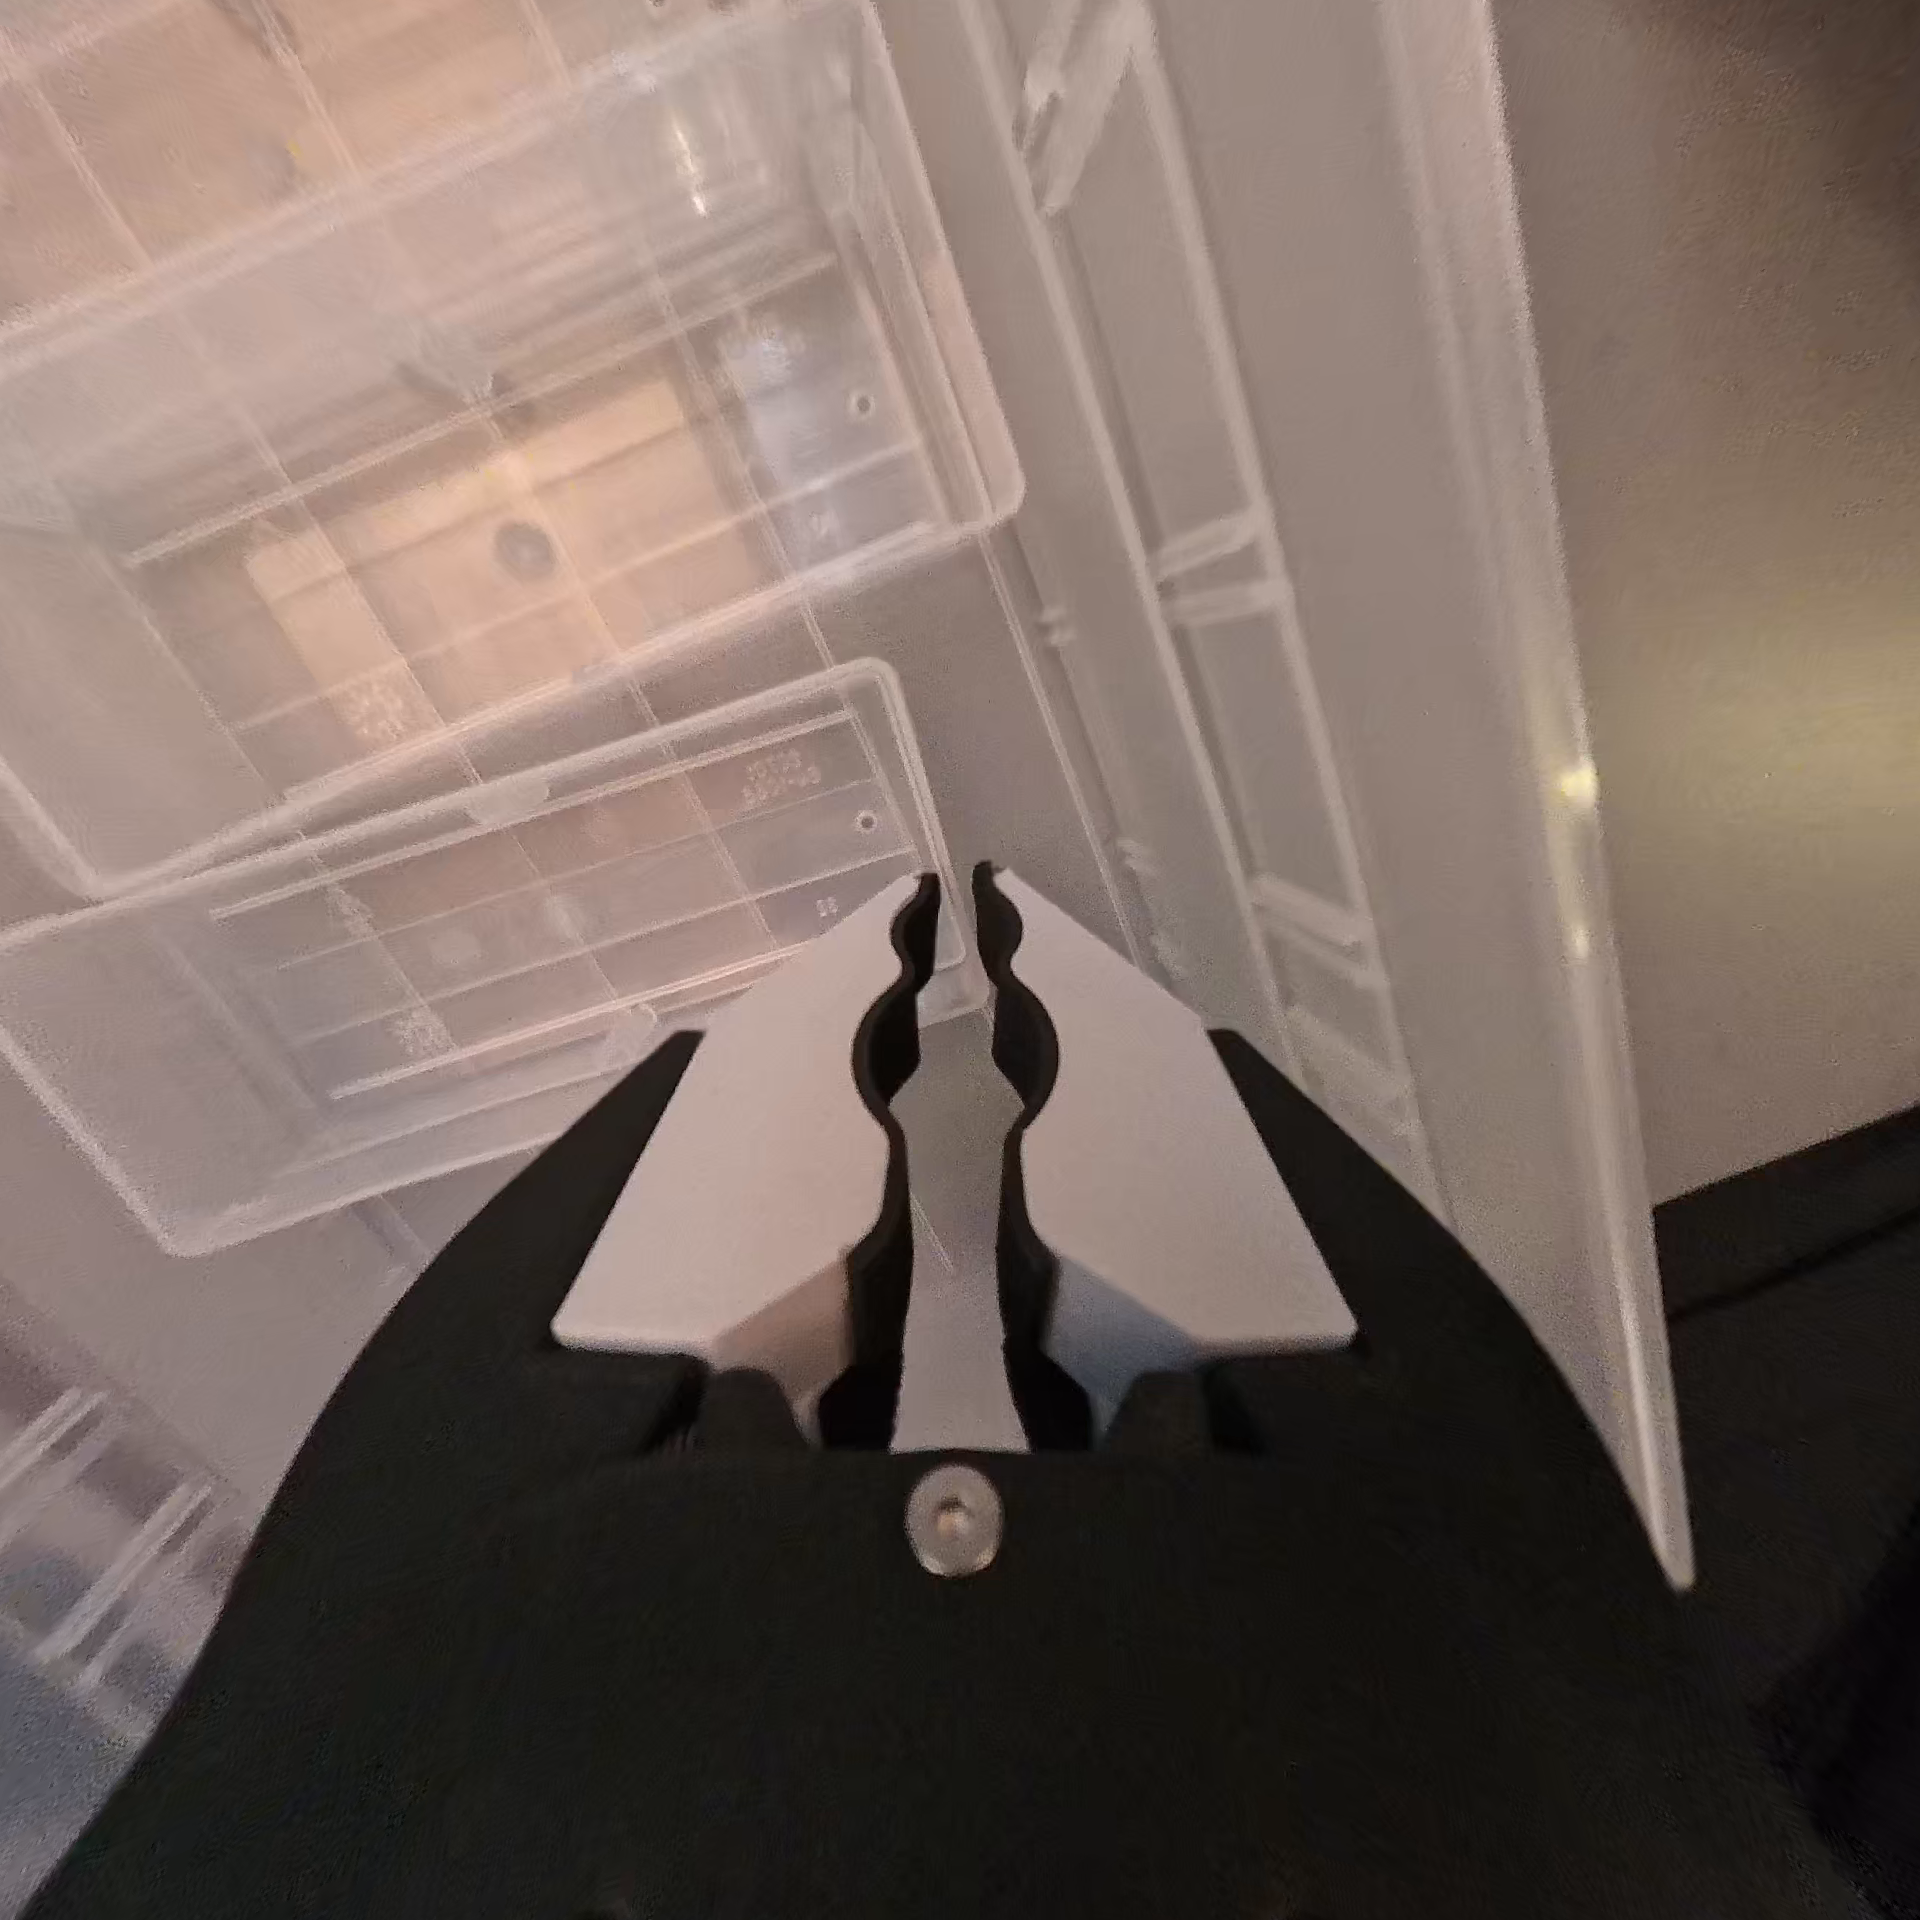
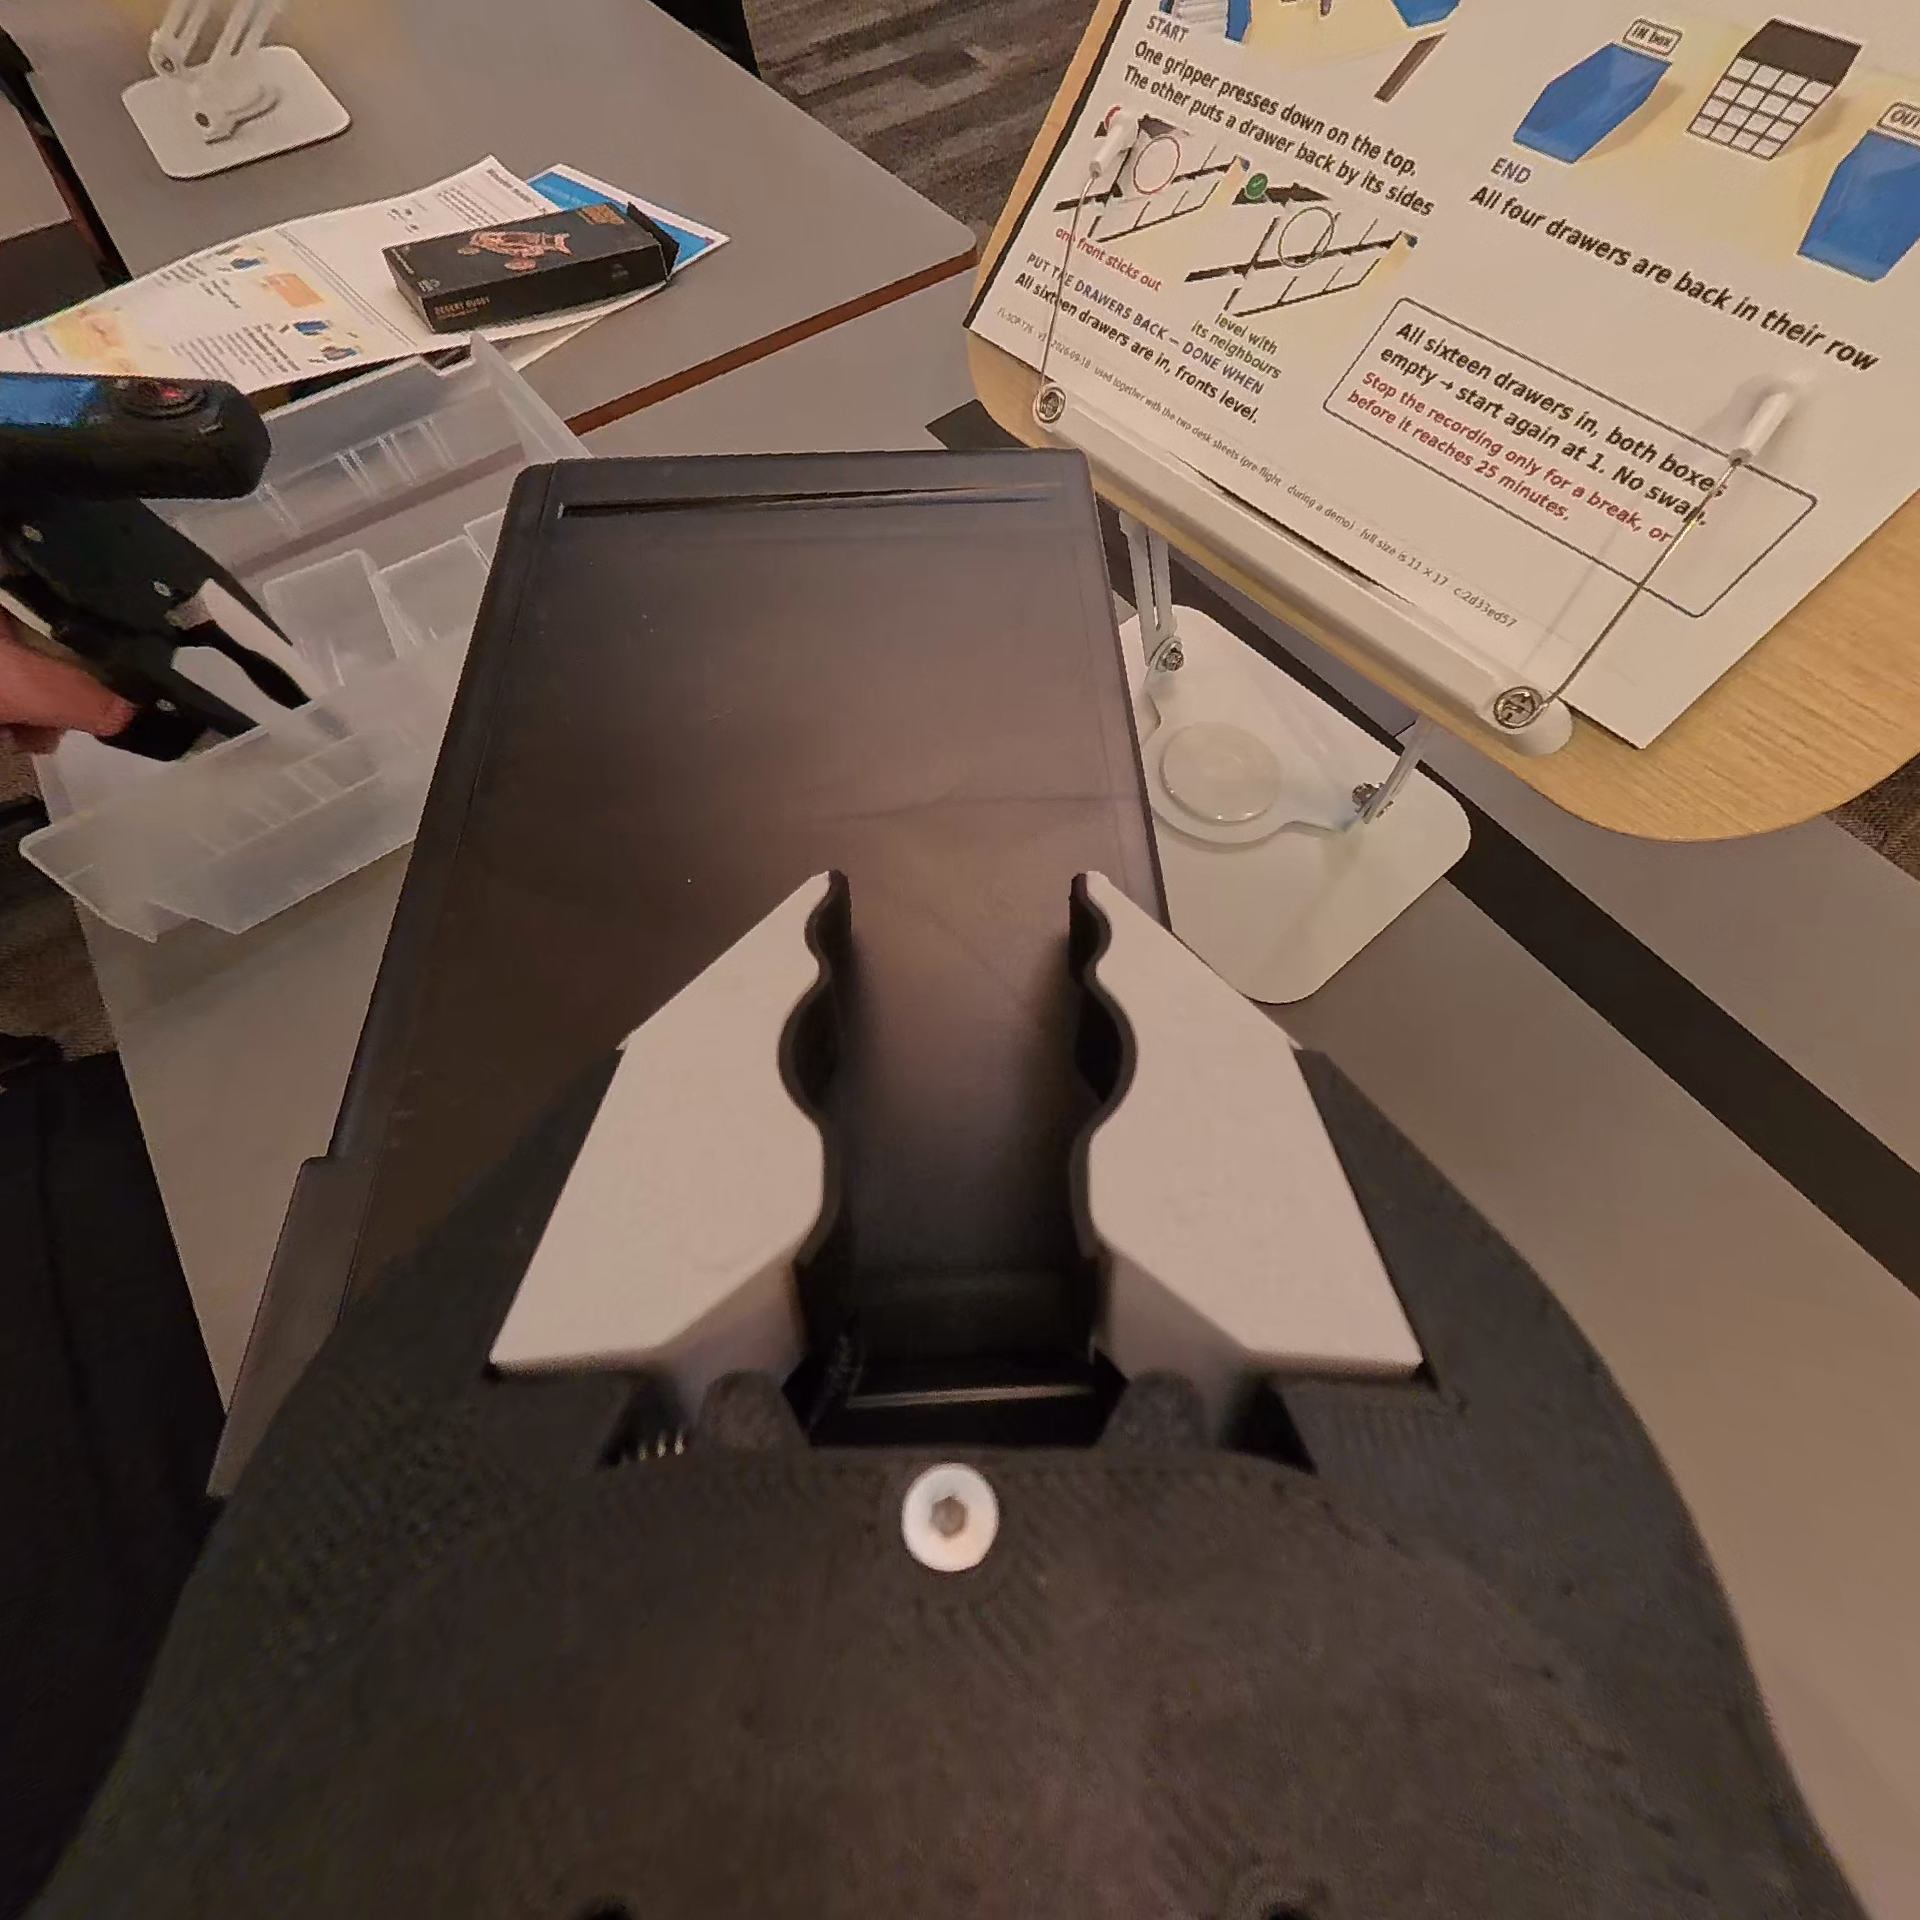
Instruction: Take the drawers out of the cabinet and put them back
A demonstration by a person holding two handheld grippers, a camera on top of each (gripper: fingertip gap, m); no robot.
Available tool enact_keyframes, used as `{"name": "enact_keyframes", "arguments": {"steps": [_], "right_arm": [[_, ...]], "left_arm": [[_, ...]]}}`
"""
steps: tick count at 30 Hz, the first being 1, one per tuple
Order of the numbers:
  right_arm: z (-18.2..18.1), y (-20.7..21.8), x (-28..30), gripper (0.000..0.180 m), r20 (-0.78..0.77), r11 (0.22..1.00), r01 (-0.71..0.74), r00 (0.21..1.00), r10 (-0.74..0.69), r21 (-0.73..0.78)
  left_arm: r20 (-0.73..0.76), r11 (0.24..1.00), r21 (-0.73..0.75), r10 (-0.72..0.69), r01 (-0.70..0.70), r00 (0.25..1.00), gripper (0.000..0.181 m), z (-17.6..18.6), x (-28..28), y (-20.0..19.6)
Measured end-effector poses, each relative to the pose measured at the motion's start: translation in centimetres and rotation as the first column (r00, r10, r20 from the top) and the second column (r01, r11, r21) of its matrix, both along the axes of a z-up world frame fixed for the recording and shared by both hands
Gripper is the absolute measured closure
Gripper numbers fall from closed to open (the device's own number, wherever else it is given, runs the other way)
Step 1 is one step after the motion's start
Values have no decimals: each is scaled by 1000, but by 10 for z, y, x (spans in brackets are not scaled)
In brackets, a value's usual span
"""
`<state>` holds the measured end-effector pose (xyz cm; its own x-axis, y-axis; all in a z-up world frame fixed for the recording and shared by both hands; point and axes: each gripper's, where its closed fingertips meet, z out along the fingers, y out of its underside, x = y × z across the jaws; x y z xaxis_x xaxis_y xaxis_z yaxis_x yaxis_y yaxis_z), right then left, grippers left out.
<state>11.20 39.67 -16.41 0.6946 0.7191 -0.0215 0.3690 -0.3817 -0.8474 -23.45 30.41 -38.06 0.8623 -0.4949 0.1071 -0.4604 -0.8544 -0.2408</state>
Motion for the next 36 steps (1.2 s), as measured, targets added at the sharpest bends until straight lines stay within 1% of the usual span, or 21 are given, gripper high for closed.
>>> {"name": "enact_keyframes", "arguments": {"steps": [2,4,5,7,10,11,12,13,15,16,18,24,28,30,34,36], "right_arm": [[0,0,0,138,-1,1000,-1,1000,1,2],[0,0,0,138,0,1000,-2,1000,2,1],[0,0,0,138,0,1000,-3,1000,3,1],[0,0,0,138,-1,1000,-4,1000,4,2],[0,0,0,138,-2,1000,-3,1000,3,3],[0,0,0,138,-2,1000,-3,1000,3,3],[0,0,0,138,-2,1000,-2,1000,2,2],[0,0,0,138,-2,1000,-2,1000,2,3],[1,0,0,138,-3,1000,0,1000,0,4],[1,0,0,138,-4,1000,1,1000,-1,4],[1,0,0,138,-4,1000,2,1000,-2,3],[1,0,0,138,-4,1000,0,1000,0,4],[1,0,0,138,-3,1000,-1,1000,1,3],[1,0,0,138,-3,1000,0,1000,0,3],[0,0,0,138,-2,1000,2,1000,-2,1],[0,0,0,138,-2,1000,2,1000,-2,1]], "left_arm": [[-8,999,-46,-13,12,1000,176,1,-7,-10],[-54,996,-72,-58,54,997,178,4,-19,-20],[-69,994,-91,-60,53,996,178,5,-25,-26],[-66,996,-74,-51,46,997,168,10,-31,-27],[-27,1000,-16,-27,26,999,141,15,-28,-20],[-39,999,-5,-42,42,998,137,13,-27,-19],[-57,998,-9,-59,59,997,137,10,-26,-19],[-75,997,-23,-70,69,995,144,4,-25,-20],[-107,995,-33,-95,92,990,173,-6,-25,-19],[-95,995,-25,-94,92,991,180,-7,-22,-19],[-107,993,-1,-115,115,988,181,-1,-23,-18],[-155,980,109,-150,168,976,181,36,-31,-27],[-181,957,189,-188,221,965,181,62,-31,-35],[-207,935,228,-227,273,952,181,78,-26,-40],[-208,899,282,-282,334,936,181,109,0,-50],[-172,885,286,-329,367,928,181,121,28,-60]]}}
